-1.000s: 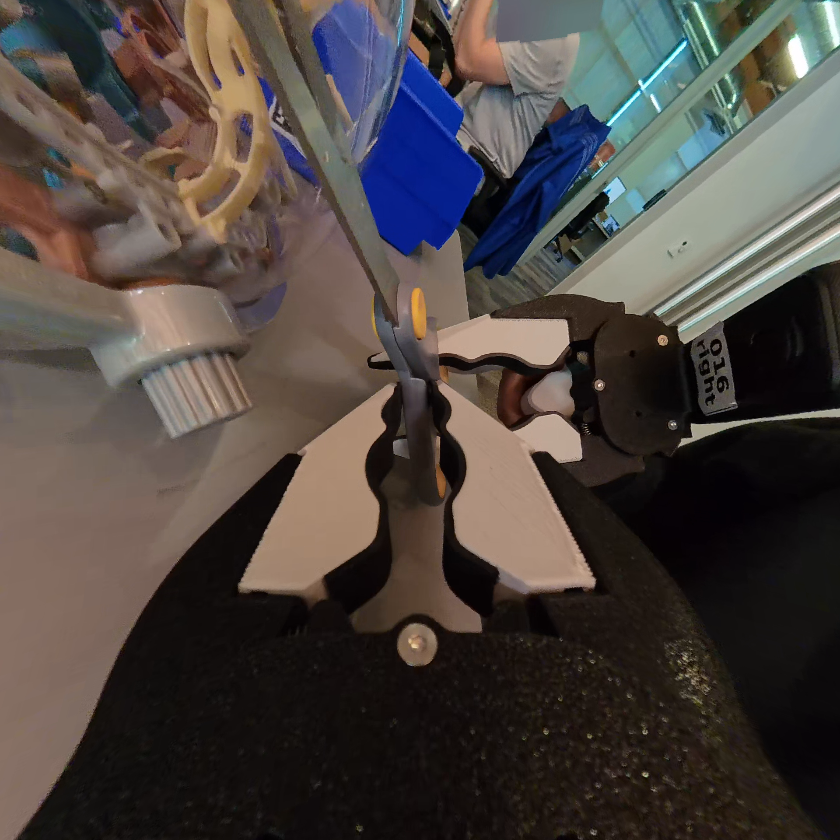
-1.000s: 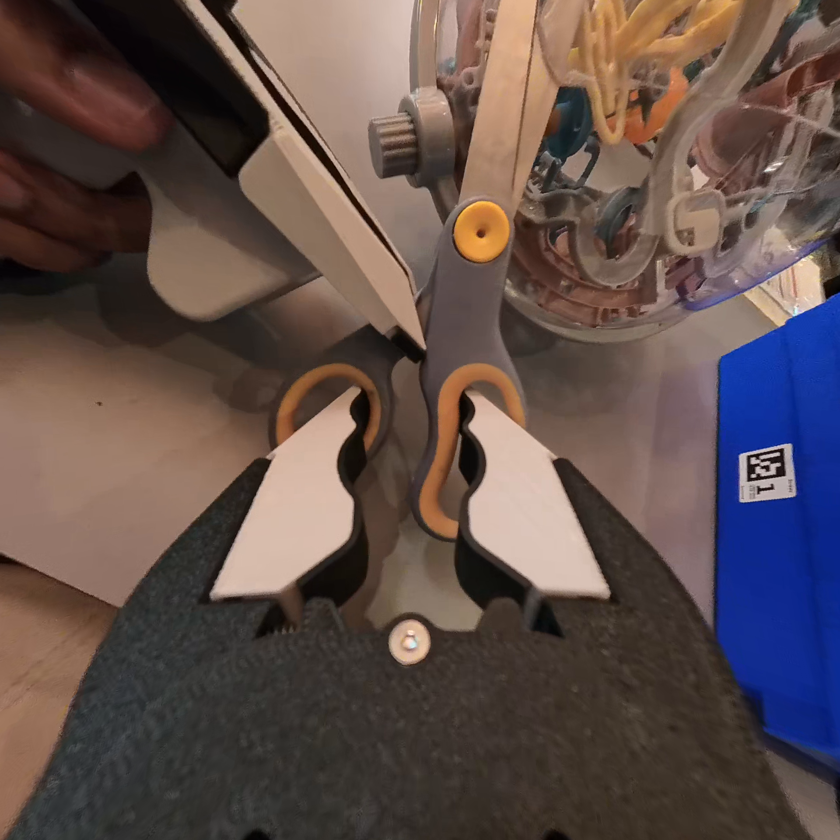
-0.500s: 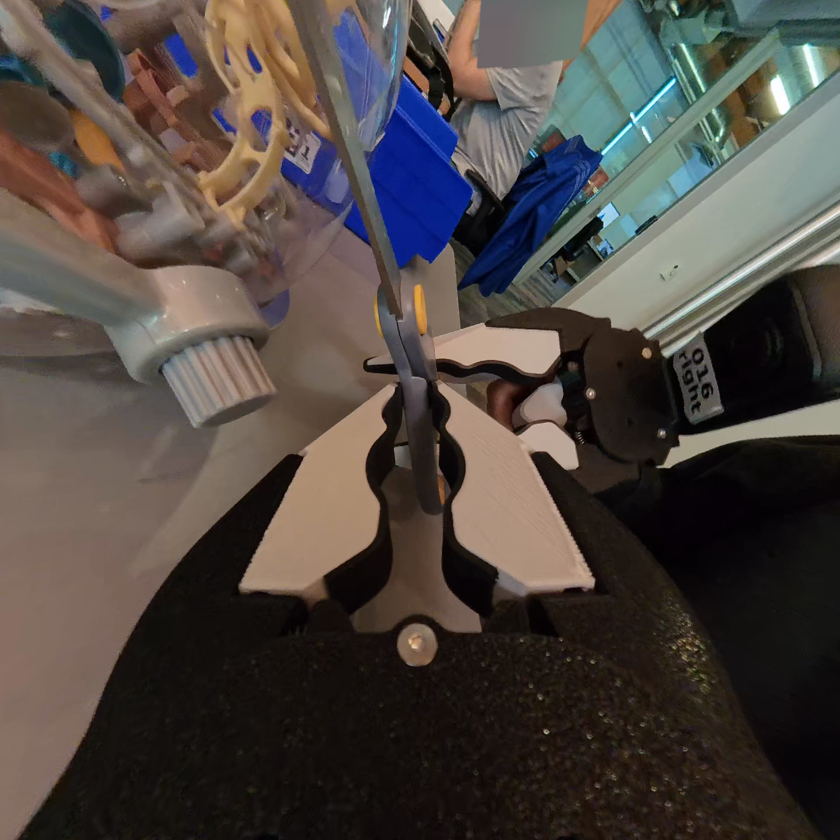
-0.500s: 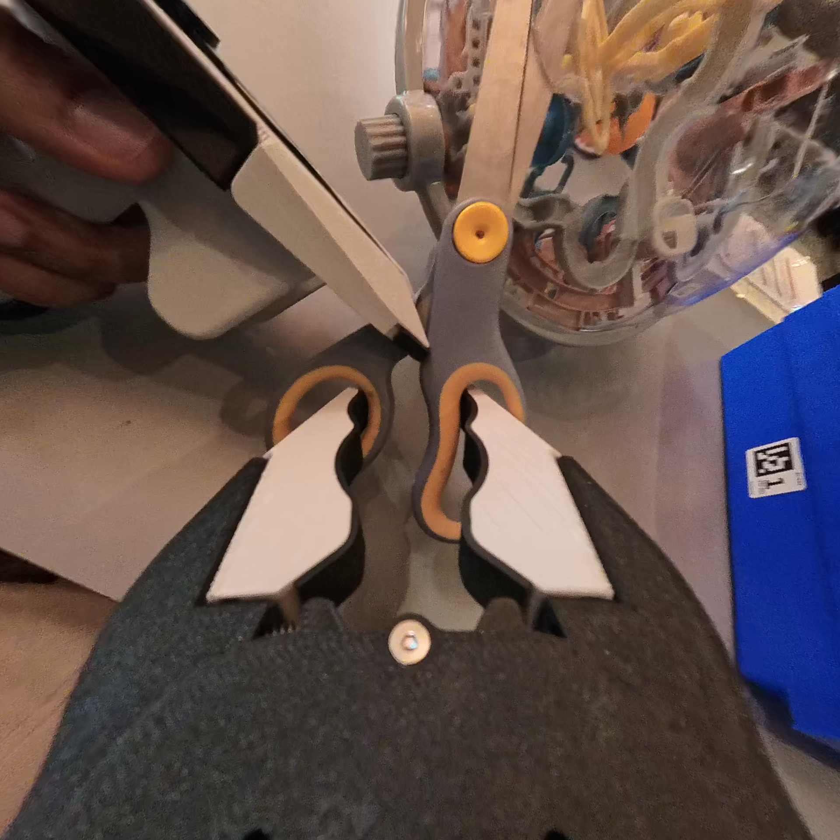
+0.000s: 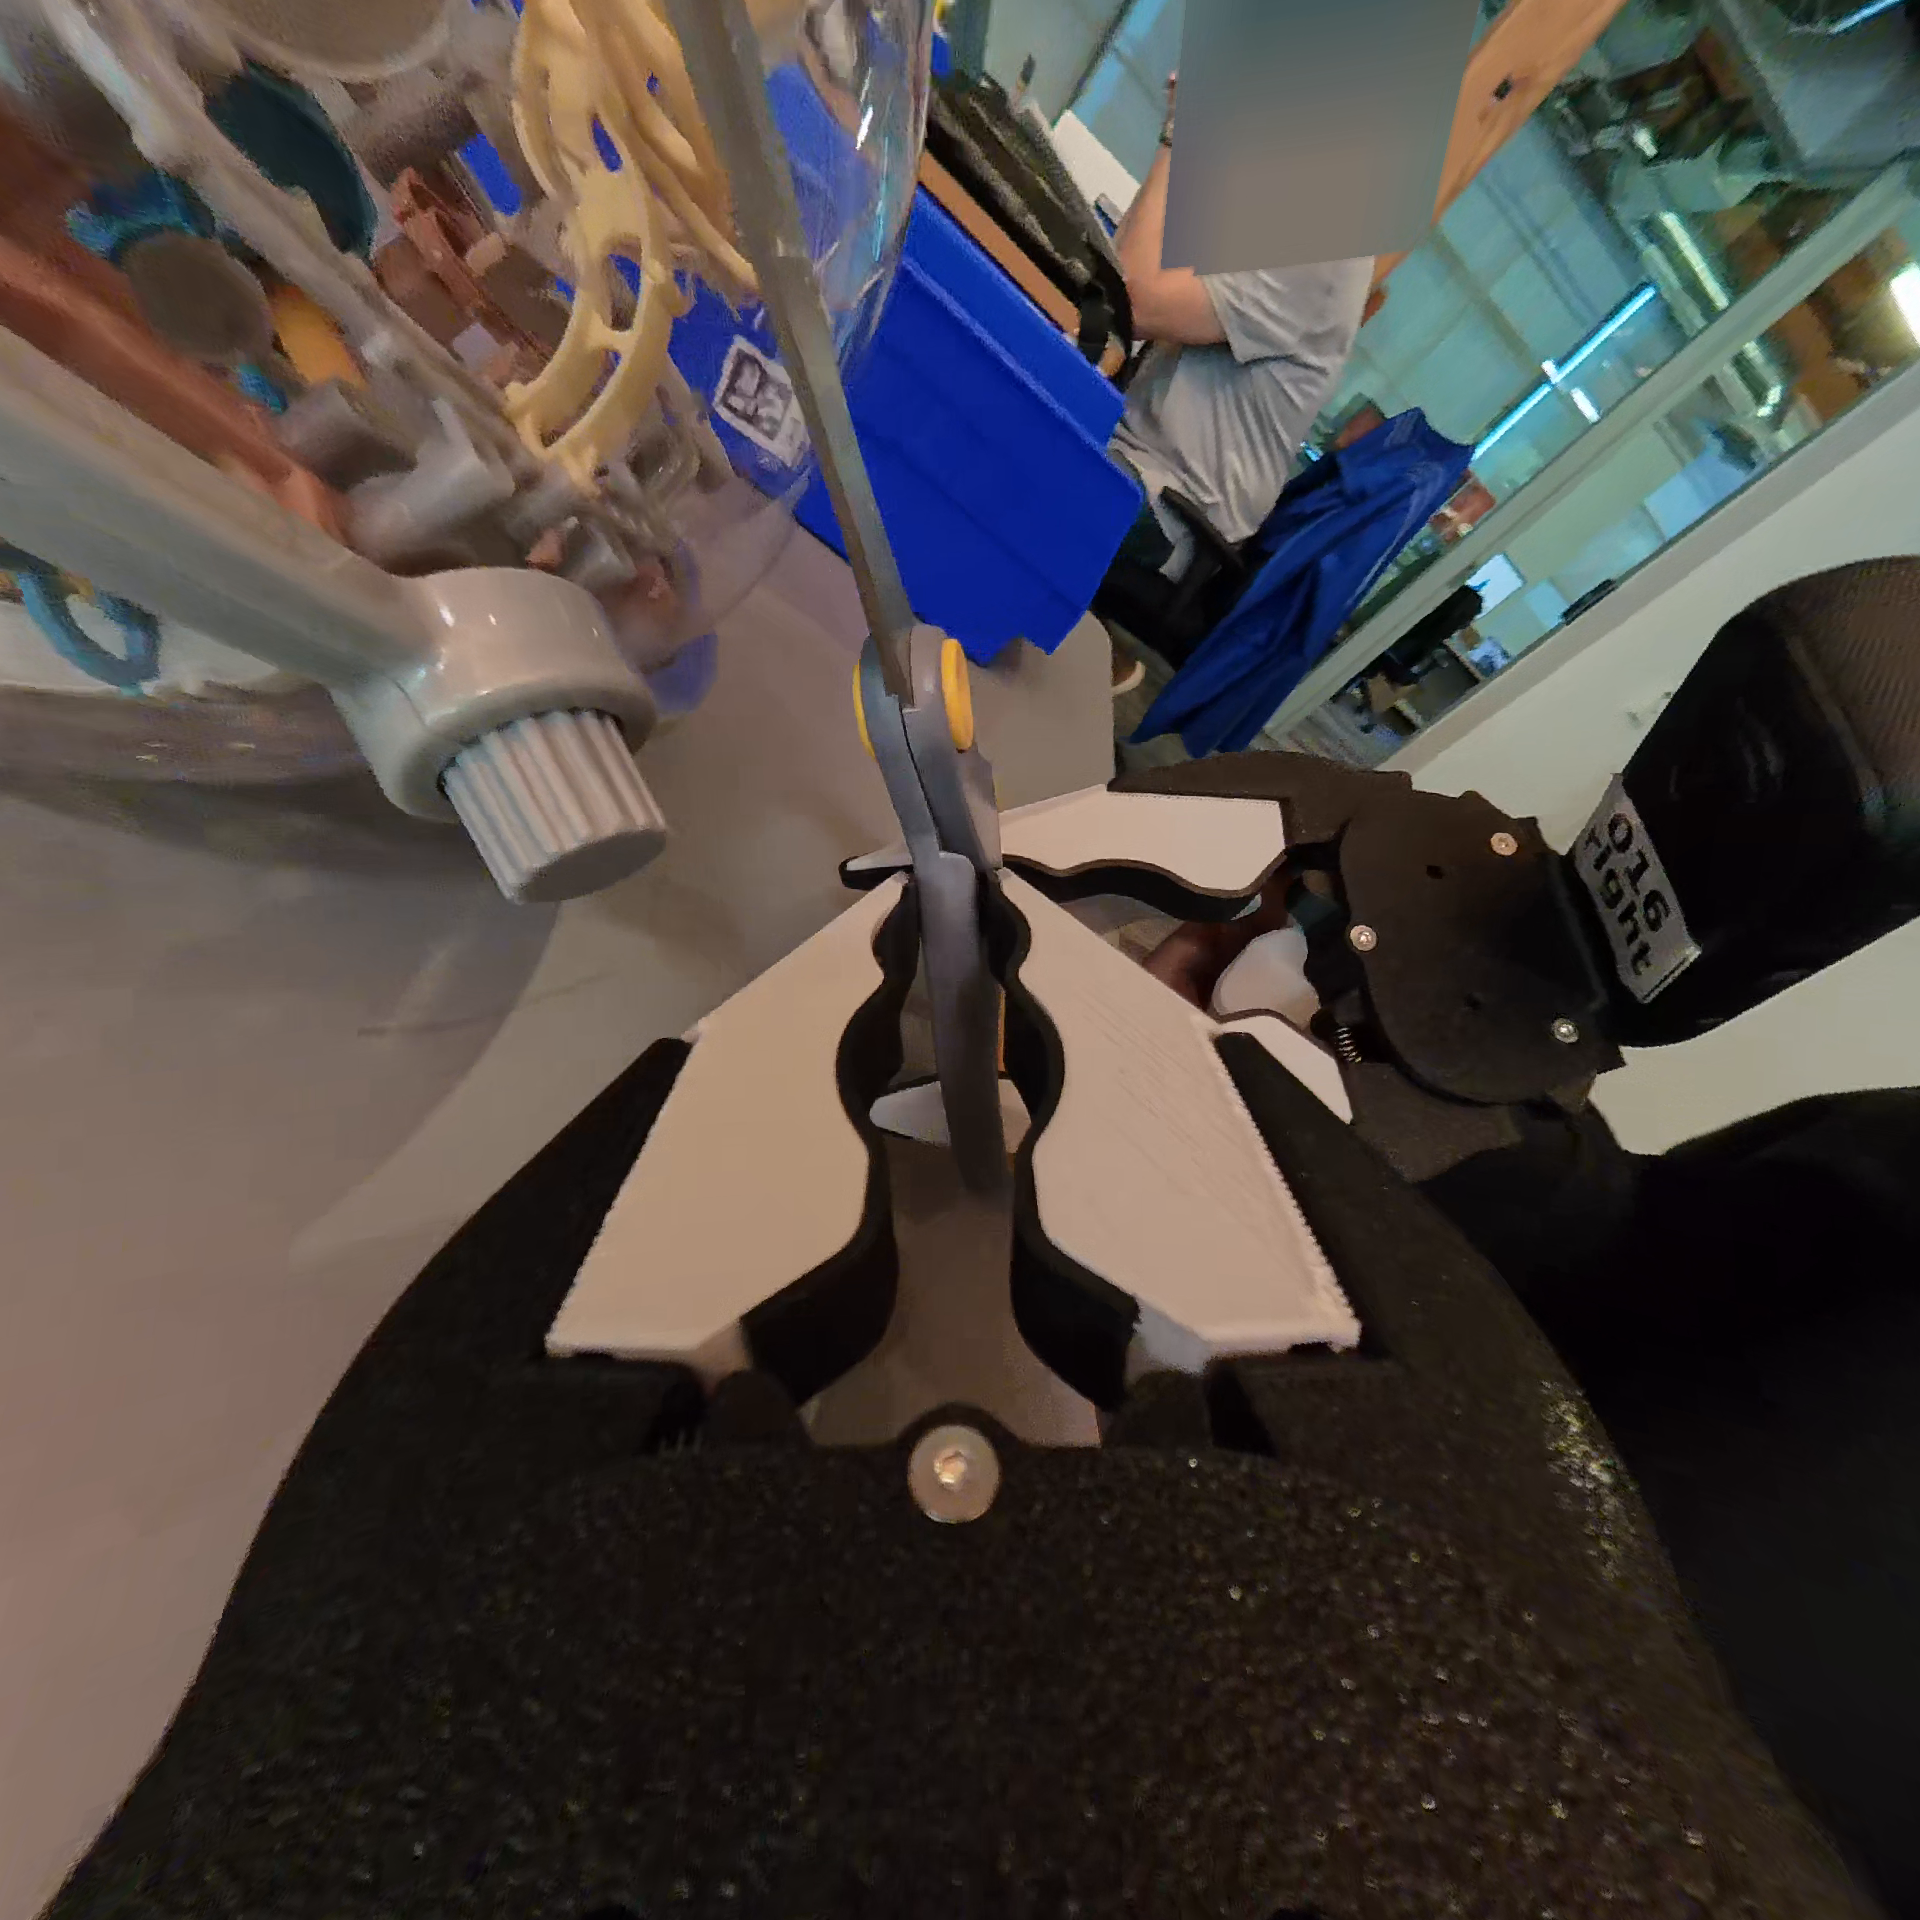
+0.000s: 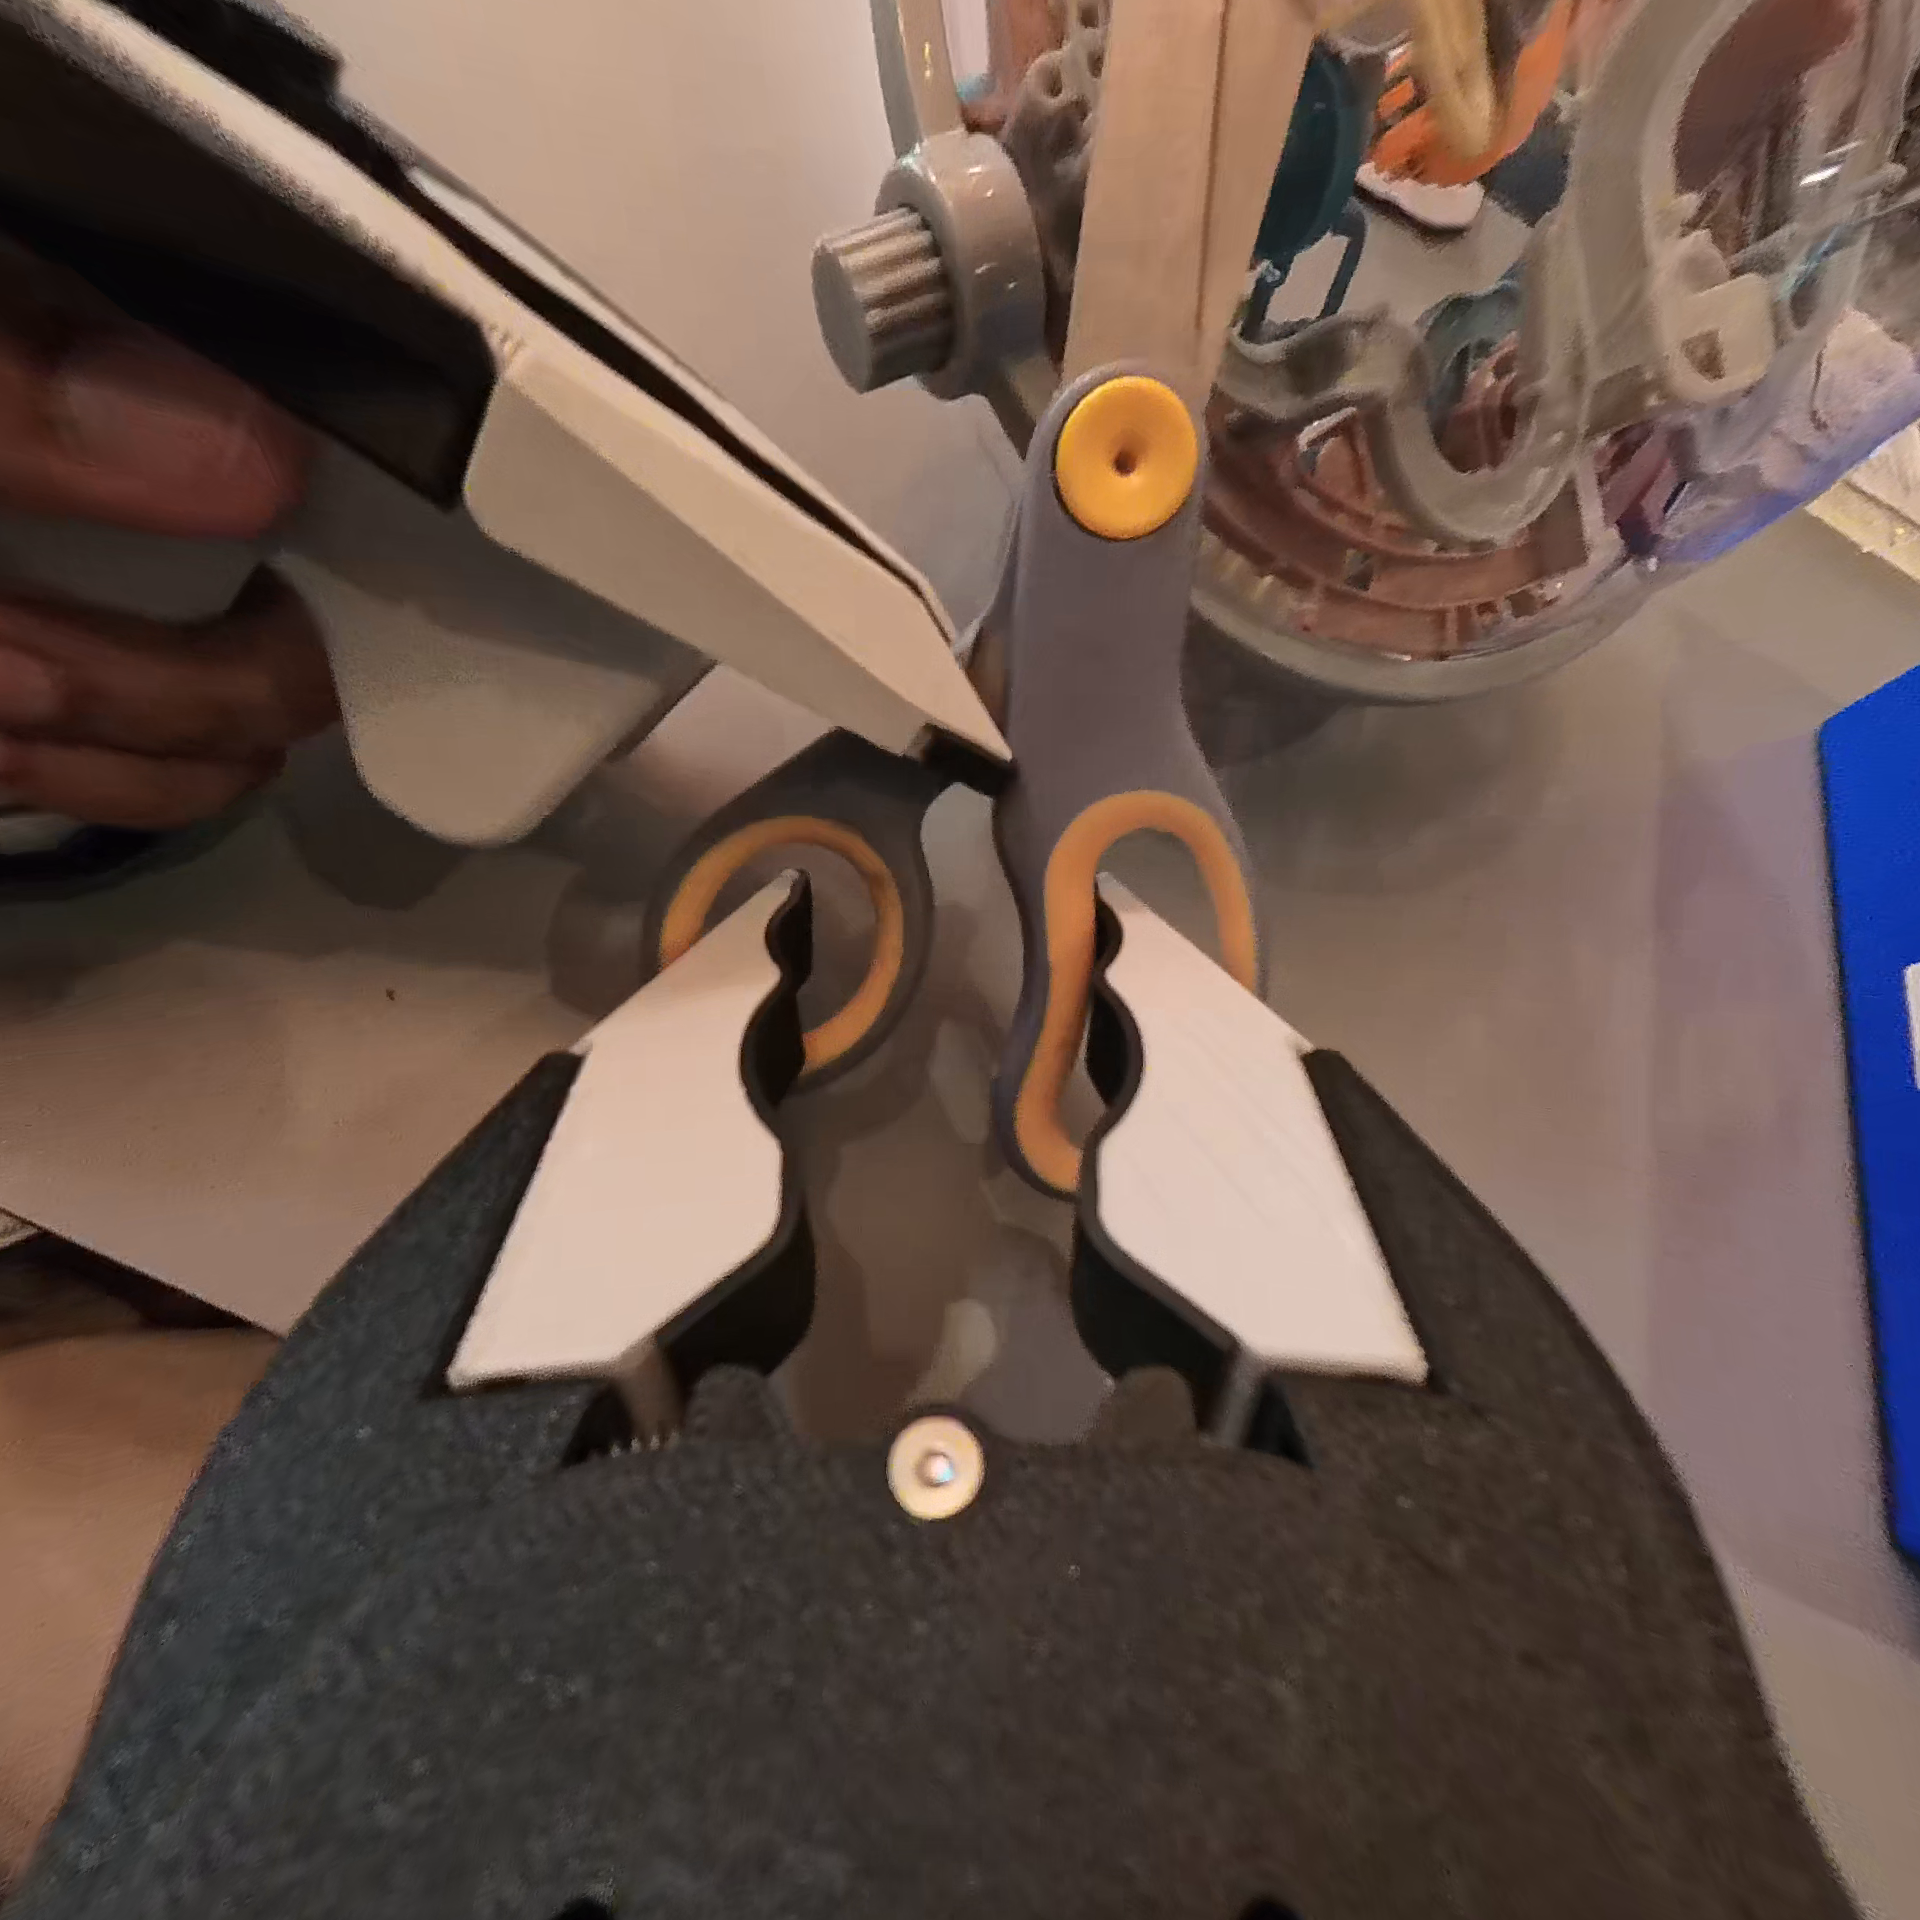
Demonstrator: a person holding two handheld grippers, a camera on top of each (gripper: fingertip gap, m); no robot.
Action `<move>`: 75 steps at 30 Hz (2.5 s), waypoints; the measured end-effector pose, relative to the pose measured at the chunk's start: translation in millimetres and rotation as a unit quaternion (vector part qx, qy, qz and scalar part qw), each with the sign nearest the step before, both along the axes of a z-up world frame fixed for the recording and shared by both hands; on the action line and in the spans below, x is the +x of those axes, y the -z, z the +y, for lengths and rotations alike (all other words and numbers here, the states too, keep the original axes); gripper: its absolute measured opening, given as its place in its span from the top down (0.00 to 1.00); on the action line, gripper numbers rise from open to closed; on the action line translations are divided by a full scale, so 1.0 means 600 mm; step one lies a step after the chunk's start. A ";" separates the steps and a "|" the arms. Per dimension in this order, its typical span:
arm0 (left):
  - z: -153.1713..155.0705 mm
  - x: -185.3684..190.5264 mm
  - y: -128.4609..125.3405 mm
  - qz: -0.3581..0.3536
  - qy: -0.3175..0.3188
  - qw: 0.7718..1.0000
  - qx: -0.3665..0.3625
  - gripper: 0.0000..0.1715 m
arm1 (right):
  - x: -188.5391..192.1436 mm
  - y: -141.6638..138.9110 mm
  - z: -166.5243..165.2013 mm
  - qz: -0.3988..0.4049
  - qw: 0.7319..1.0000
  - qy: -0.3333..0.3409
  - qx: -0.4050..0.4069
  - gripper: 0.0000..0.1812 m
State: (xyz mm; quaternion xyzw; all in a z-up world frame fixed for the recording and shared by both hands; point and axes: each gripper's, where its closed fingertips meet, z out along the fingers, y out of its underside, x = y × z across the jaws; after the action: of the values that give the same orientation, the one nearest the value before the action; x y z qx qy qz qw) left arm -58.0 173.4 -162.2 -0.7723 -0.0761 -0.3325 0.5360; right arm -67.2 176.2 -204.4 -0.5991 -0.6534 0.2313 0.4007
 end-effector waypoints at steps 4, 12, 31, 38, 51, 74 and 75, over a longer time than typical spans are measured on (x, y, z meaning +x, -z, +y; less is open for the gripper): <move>0.000 -0.002 0.005 0.027 -0.015 1.000 0.000 0.95 | -0.002 -0.001 0.008 0.029 1.000 0.005 0.004 0.79; 0.000 0.009 0.017 0.077 -0.022 0.997 -0.010 0.94 | 0.009 0.008 0.008 0.029 0.999 -0.009 -0.026 0.79; 0.000 -0.004 0.025 0.082 -0.034 0.996 -0.022 0.94 | 0.024 0.011 -0.009 0.067 0.992 0.012 -0.102 0.74; 0.000 -0.002 0.026 0.080 -0.030 0.996 -0.024 0.95 | 0.009 0.001 -0.002 0.080 0.995 0.015 -0.053 0.71; -0.001 -0.003 0.025 0.069 -0.027 0.997 -0.024 0.95 | -0.007 0.001 0.001 0.074 0.997 -0.008 0.030 0.72; -0.025 -0.018 -0.068 0.134 -0.059 0.979 0.143 0.90 | 0.007 -0.076 -0.038 0.157 0.951 -0.073 -0.254 0.81; -0.030 -0.030 -0.083 0.161 -0.090 0.969 0.167 0.91 | 0.009 -0.083 -0.039 0.164 0.944 -0.075 -0.277 0.81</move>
State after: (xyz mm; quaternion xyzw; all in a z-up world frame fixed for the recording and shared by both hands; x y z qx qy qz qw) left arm -76.2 155.2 -112.5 -0.7049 -0.0015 -0.1627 0.6904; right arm -61.8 152.7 -154.3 -0.5895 -0.5314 0.5279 0.3022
